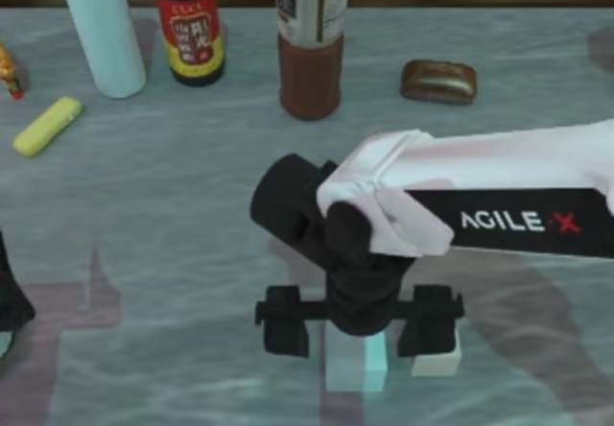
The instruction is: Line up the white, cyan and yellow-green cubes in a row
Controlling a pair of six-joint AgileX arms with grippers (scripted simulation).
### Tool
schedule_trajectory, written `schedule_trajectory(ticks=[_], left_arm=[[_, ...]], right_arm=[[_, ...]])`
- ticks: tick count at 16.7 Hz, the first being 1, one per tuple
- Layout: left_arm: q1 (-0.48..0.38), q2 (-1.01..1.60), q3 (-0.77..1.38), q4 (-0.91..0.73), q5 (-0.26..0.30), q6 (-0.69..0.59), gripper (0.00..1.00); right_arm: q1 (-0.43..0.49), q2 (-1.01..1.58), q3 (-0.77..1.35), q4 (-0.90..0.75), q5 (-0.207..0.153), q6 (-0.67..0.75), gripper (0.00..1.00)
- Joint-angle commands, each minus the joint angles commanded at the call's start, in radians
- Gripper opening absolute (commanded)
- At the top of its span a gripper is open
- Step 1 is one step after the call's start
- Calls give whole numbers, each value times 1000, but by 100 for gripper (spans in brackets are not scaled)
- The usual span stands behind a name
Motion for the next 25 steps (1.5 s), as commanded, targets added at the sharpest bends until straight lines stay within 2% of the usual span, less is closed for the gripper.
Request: schedule_trajectory(ticks=[5,12,18,21,25], left_arm=[[0,0,0,0,0,0,100],[0,0,0,0,0,0,100],[0,0,0,0,0,0,100],[0,0,0,0,0,0,100],[0,0,0,0,0,0,100]], right_arm=[[-1,-2,3,-4,0,0,100],[9,-77,141,-224,-1,1,100],[3,-87,159,-249,-1,-2,100],[-26,-62,197,-262,0,-67,100],[-127,13,303,-303,-2,-278,100]])
